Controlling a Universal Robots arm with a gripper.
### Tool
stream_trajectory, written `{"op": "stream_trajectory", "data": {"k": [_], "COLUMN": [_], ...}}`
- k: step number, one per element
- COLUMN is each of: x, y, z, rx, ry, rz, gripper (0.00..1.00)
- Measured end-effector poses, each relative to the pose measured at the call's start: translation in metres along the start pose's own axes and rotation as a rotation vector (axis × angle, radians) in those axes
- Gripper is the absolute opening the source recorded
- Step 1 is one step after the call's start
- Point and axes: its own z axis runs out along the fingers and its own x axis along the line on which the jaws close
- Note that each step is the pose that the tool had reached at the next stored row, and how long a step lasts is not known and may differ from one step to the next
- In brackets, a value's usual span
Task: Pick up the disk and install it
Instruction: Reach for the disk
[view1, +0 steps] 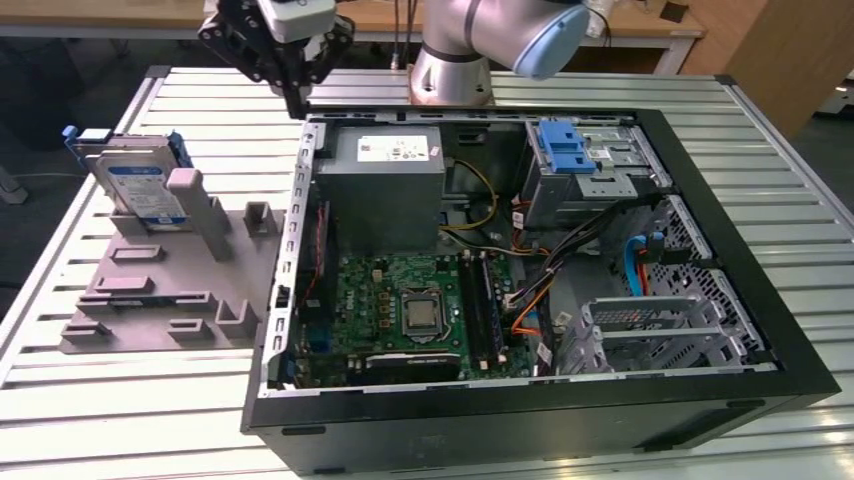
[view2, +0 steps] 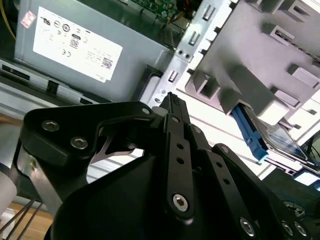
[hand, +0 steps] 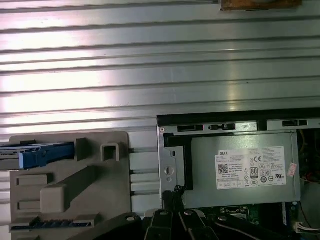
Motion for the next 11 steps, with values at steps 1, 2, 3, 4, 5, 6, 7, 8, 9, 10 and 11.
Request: {"op": "stream_trajectory", "data": {"k": [1,2,3,4,5,6,7,8,9,10,11], "x": [0.0033,0.006,0.0081,0.0095,0.0107,0.0117,0.0128,0.0145,0.0168,0.0194,0.0224], "y": [-0.0002,-0.0004,-0.0006,-0.0007,-0.0008,-0.0009,-0.0008,-0.0003,0.0006,0.0016,0.0023], "z": [0.0001,0.0002,0.0005,0.0007,0.0009,0.001,0.0011,0.0011,0.0012,0.0013,0.0013], "rx": [0.0,0.0,0.0002,0.0006,0.0015,0.0033,0.0059,0.0073,0.0075,0.0076,0.0078], "ry": [0.0004,0.0012,0.0026,0.0036,0.0042,0.0046,0.0047,0.005,0.0052,0.0056,0.0063], "rz": [0.0,0.0,0.0,-0.001,-0.003,-0.006,-0.009,-0.011,-0.012,-0.012,-0.012], "gripper": [0.11,0.11,0.11,0.11,0.11,0.11,0.11,0.11,0.11,0.11,0.11]}}
